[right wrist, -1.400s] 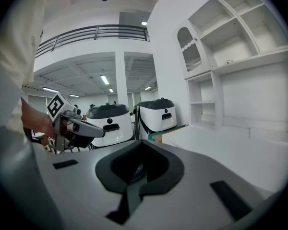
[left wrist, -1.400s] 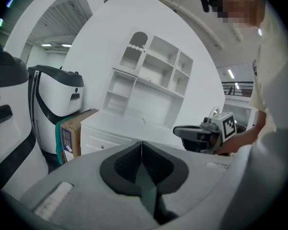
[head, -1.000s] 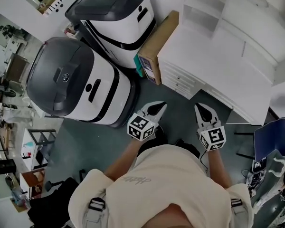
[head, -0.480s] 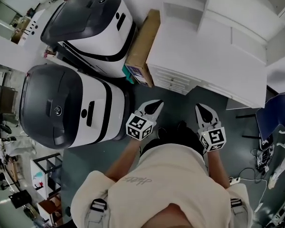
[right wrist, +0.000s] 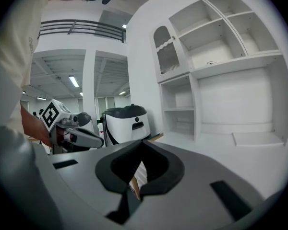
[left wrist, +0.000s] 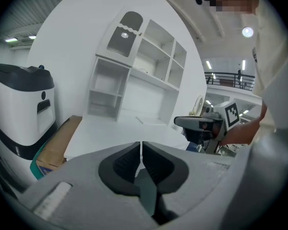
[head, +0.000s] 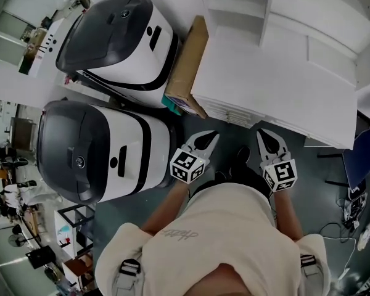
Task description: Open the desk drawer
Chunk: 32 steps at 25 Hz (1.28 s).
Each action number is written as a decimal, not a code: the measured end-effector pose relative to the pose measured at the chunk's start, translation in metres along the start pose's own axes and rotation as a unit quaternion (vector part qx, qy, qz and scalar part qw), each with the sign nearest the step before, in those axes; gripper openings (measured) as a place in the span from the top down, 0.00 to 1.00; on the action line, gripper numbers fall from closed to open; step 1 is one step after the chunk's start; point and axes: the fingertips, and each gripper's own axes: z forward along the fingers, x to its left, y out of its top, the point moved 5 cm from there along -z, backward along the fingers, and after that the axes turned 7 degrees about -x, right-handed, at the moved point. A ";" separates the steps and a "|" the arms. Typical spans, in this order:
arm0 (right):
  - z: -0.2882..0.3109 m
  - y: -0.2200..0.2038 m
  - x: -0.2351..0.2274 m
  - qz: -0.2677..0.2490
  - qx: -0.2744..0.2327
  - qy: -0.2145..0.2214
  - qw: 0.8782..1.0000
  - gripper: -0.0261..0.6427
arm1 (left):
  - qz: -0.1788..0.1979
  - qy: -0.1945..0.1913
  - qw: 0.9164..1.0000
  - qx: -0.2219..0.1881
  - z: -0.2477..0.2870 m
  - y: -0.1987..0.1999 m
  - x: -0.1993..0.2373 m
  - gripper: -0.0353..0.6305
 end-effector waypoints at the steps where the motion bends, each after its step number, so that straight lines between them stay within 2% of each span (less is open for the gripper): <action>1: 0.007 0.002 -0.009 0.000 -0.003 0.004 1.000 0.97 | 0.003 0.002 1.000 0.002 0.007 0.003 0.003 0.92; 10: 0.054 0.012 -0.077 0.016 -0.019 0.019 1.000 0.97 | 0.024 0.021 0.999 0.015 0.078 0.034 0.031 0.92; 17: 0.080 0.014 -0.117 0.019 -0.017 0.029 0.999 0.97 | 0.015 0.032 0.999 0.020 0.113 0.039 0.043 0.92; 24: 0.093 0.024 -0.116 0.010 -0.018 0.018 1.000 0.97 | 0.021 0.006 1.000 0.018 0.126 0.051 0.055 0.92; 32: 0.077 0.043 -0.095 -0.001 -0.014 -0.034 0.999 0.97 | 0.032 -0.040 0.998 0.025 0.127 0.064 0.071 0.91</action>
